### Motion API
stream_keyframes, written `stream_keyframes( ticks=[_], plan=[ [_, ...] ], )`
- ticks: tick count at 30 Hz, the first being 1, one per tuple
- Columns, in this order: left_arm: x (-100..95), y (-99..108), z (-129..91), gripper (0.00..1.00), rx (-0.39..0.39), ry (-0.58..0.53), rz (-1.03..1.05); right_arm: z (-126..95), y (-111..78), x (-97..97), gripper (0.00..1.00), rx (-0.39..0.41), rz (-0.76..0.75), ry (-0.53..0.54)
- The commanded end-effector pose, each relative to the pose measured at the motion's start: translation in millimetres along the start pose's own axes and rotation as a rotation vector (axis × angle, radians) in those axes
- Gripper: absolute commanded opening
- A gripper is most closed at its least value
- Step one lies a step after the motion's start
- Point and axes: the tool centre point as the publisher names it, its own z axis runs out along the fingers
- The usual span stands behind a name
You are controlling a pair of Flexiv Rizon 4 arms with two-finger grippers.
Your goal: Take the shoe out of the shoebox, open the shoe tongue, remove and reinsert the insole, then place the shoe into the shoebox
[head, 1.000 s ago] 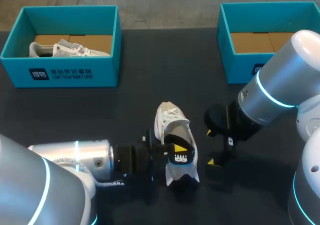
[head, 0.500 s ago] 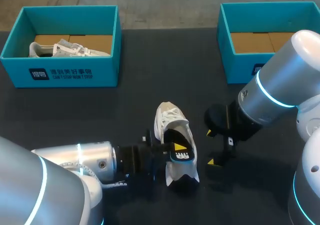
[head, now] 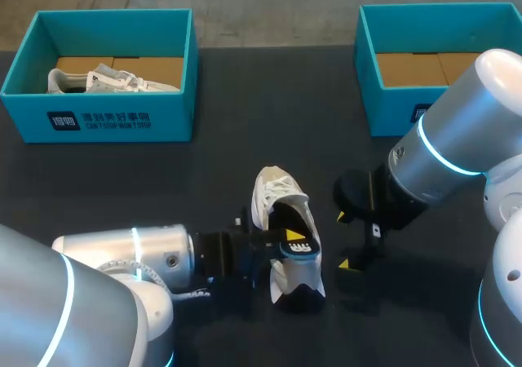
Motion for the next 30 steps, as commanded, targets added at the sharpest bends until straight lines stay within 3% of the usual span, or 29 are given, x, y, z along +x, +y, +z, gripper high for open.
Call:
stream_keyframes(
  ticks=[1,3,4,5,7,24,30],
  plan=[
    [0.3,-5,-2,0.00,0.002,0.010,-0.003,2,0.1,1.2,1.00,0.000,0.001,-0.004],
    [1.7,-8,-3,0.00,0.006,0.013,-0.007,2,0.1,1.2,1.00,0.000,0.001,-0.004],
    [2.3,-9,-4,0.22,0.008,0.015,-0.010,2,0.1,1.2,1.00,0.000,0.001,-0.004],
    [2.6,-11,-5,0.32,0.010,0.015,-0.011,2,0.1,1.2,1.00,0.000,0.001,-0.004],
    [3.1,-13,-6,0.36,0.014,0.015,-0.012,2,0.1,1.2,1.00,0.000,0.001,-0.004],
    [1.8,-29,-12,0.30,0.039,-0.009,-0.001,2,0.1,1.2,1.00,0.000,0.001,-0.004],
    [2.6,-34,-9,0.19,0.036,0.000,0.002,2,0.1,1.2,1.00,0.000,0.001,-0.004]
  ],
)
